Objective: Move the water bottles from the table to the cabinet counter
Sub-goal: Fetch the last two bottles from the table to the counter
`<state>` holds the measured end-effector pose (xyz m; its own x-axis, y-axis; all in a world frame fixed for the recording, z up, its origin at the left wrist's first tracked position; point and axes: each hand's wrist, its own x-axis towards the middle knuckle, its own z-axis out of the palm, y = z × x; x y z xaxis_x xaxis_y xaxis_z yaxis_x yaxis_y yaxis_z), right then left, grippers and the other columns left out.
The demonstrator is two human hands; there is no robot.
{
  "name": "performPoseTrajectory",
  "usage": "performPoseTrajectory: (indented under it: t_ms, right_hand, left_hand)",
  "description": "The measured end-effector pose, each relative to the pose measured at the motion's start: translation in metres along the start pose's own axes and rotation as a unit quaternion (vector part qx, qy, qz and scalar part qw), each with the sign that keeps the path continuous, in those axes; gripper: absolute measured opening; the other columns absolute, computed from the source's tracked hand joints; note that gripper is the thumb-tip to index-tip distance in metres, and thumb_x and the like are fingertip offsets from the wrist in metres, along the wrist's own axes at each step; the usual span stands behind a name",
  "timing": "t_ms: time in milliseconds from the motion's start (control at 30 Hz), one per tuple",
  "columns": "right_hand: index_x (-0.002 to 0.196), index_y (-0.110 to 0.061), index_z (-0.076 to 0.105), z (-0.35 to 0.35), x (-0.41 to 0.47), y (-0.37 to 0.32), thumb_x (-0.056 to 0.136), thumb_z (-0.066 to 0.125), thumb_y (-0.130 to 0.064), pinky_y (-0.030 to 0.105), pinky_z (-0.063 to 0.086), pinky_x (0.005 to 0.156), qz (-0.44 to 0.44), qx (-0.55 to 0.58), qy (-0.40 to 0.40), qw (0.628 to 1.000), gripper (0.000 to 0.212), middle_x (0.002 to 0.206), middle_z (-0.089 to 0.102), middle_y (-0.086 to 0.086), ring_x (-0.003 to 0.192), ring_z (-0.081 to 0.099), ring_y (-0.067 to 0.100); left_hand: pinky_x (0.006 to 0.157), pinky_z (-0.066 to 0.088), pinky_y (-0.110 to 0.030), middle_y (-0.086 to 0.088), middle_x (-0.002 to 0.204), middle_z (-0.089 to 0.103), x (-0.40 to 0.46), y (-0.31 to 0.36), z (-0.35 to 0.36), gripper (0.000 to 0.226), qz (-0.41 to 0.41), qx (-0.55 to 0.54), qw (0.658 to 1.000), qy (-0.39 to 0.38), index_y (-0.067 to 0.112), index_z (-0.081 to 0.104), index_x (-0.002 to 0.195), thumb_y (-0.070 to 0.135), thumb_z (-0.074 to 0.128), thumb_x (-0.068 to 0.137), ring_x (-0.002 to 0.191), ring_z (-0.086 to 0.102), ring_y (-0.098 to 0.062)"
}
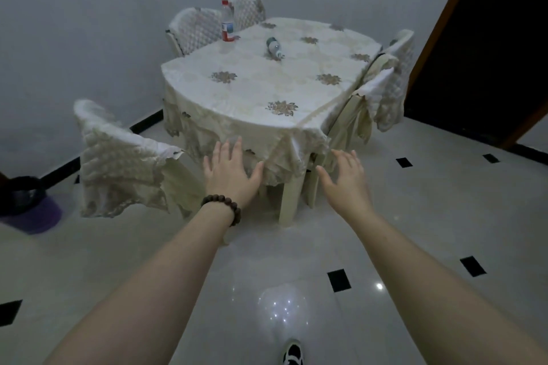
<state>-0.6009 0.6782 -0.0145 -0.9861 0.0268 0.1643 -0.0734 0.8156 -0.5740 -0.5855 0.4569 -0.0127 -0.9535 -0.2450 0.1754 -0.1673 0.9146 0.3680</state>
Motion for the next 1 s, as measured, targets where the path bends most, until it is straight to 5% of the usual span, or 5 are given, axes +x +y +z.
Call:
performPoseTrajectory:
  t_ms: [400,1000]
  right_hand:
    - [0.142,-0.012,0.038,0.031,0.192,0.005,0.095,0.049,-0.04,0.042,0.015,0.119,-0.055,0.01,-0.042,0.998,0.056,0.151,0.036,0.006,0.147,0.013,0.023]
    - [0.144,-0.014,0.034,0.184,0.523,-0.091,0.098,0.044,-0.039,0.04,0.013,0.119,-0.062,0.021,-0.079,0.995,0.054,0.153,0.032,0.004,0.148,0.007,0.021]
  left_hand:
    - [0.119,0.006,-0.046,-0.006,0.159,0.02,0.152,0.026,0.041,0.072,-0.064,0.001,0.998,0.004,0.02,0.017,0.152,0.056,0.037,0.093,0.147,0.01,-0.022]
    - [0.119,0.003,-0.044,-0.005,0.16,0.014,0.499,-0.061,0.081,0.071,-0.099,-0.035,0.994,0.004,0.018,0.015,0.152,0.052,0.038,0.095,0.148,0.003,-0.021]
